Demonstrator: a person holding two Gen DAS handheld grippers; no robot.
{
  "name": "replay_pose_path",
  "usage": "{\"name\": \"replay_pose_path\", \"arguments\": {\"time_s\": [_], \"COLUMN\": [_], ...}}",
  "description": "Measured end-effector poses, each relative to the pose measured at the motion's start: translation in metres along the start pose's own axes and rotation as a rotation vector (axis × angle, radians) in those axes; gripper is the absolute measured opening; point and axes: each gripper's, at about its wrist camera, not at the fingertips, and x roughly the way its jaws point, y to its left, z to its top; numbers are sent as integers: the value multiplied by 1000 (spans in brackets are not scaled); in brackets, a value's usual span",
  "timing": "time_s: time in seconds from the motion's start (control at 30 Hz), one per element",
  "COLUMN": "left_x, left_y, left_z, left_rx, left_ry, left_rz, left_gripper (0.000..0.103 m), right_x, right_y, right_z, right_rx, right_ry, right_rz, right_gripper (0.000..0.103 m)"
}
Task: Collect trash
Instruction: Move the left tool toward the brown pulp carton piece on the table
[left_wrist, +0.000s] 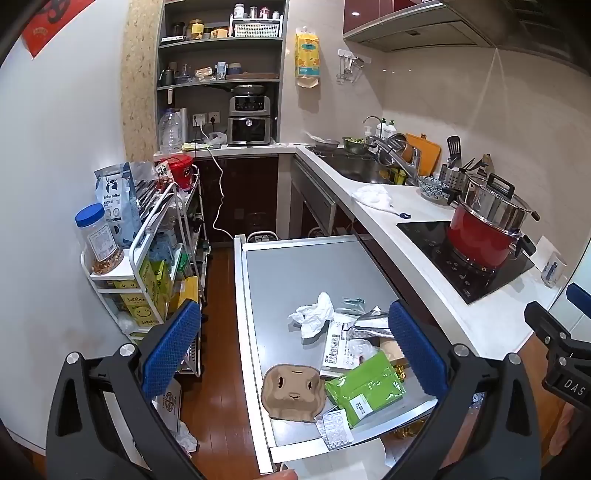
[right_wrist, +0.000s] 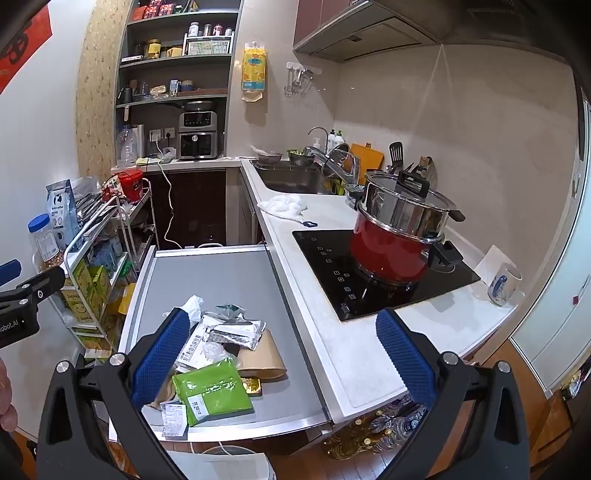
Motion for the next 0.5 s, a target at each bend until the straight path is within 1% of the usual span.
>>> {"name": "replay_pose_path", "arguments": {"time_s": [0.13,0.27,0.3,0.47,0.5], "left_x": [0,1,6,5,4], "left_y": [0,-1,3,-3,-6], "left_z": [0,0,-4,-12,-8], "left_rx": [-2,-1,4,39,46], "left_ry": [3,23,24,-1,1], "left_rz": [-3,-34,-31,-25,-23], "left_gripper": [101,101,101,101,101], "right_x": [2,3,4,3,6], "right_y": [0,1,1,1,1], "right_z": [1,1,1,4,6], "right_rx": [0,7,8,16,19], "right_ry": [5,10,9,10,14], "right_rz": [0,1,0,14,21], "right_gripper": [99,99,99,99,99]}}
